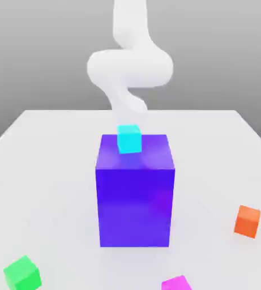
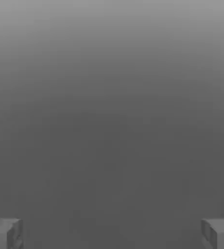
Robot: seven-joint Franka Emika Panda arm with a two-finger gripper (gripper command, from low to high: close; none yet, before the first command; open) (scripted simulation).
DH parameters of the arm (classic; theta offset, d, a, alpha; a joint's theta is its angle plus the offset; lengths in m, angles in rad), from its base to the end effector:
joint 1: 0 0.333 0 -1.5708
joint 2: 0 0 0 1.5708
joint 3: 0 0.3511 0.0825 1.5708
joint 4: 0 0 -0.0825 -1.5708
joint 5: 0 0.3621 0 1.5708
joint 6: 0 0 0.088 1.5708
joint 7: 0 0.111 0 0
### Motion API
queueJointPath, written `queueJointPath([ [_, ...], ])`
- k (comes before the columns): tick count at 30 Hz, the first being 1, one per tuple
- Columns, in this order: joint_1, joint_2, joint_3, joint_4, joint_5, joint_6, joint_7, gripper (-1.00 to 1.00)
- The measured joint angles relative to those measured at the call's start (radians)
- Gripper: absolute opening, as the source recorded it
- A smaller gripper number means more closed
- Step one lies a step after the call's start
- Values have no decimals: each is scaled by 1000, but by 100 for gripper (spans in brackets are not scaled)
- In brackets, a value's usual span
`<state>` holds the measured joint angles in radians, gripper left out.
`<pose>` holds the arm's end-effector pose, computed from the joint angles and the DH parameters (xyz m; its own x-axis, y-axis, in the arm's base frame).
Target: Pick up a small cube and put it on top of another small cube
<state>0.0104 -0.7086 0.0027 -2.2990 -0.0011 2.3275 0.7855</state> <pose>0.3375 0.0048 0.7056 0.5323 -0.6992 0.4772 -0.5147 -0.7149 -0.4733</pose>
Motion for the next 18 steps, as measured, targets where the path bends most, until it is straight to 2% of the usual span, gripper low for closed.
queueJointPath([
  [18,65,659,34,7,-11,198,-102,0],
])
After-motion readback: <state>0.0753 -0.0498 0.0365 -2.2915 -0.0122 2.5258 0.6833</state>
